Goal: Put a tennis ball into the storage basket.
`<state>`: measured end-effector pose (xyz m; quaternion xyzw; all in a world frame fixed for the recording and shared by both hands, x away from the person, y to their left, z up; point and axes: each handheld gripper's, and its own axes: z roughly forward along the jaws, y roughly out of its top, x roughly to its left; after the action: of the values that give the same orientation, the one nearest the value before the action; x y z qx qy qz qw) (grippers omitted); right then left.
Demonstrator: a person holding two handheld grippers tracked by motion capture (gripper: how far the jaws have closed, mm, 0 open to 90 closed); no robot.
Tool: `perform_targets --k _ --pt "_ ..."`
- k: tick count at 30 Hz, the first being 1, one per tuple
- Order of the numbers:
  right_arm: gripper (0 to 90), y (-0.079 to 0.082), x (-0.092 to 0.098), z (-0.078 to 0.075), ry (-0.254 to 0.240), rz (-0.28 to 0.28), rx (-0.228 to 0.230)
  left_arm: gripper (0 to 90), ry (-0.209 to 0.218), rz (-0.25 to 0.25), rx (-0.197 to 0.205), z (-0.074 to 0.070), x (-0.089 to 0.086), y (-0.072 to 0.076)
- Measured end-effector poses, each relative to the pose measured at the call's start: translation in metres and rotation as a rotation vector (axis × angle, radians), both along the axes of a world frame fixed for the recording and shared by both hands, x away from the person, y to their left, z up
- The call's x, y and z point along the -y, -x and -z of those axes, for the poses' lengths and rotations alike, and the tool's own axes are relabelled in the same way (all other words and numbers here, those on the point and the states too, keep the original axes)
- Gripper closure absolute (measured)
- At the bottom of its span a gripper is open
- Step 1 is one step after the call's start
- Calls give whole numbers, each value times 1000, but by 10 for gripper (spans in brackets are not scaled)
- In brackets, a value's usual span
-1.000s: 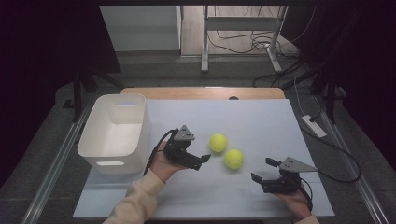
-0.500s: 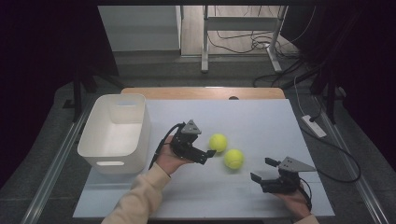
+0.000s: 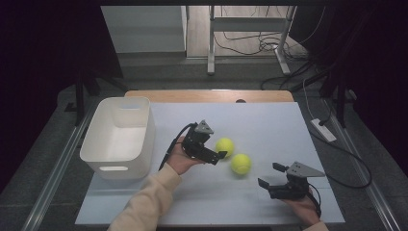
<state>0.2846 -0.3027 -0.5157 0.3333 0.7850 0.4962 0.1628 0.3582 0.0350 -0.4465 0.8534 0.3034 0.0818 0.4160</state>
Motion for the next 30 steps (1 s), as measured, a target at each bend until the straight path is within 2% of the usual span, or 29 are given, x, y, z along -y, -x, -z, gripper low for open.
perform_targets --k 9,11,30 --pt "111 0 1 1 0 3 -3 20 0 7 -15 2 8 -10" --pt "110 -1 0 1 4 2 -4 22 3 7 -28 3 10 -13" --pt "111 -1 1 2 1 5 -8 20 -68 8 -58 13 31 -37"
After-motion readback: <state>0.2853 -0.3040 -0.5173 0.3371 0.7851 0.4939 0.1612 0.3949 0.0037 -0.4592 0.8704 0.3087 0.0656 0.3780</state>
